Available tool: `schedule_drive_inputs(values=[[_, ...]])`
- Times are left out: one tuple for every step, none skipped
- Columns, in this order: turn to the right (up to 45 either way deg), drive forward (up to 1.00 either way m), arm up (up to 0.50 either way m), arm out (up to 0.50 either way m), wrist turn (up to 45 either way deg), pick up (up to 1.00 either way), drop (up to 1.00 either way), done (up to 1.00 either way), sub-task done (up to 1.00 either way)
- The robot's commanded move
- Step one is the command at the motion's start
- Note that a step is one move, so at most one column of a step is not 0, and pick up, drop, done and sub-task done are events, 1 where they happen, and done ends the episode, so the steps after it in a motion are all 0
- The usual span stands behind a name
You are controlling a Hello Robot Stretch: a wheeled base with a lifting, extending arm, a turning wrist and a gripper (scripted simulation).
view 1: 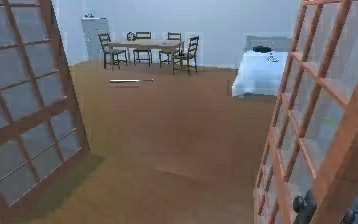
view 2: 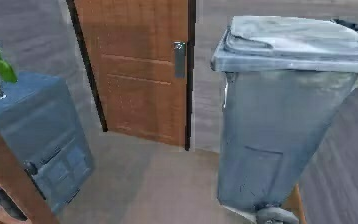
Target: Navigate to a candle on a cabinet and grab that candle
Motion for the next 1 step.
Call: schedule_drive_inputs(values=[[45.0,0.0,0.0,0.0,0.0,0.0,0.0,0.0,0.0]])
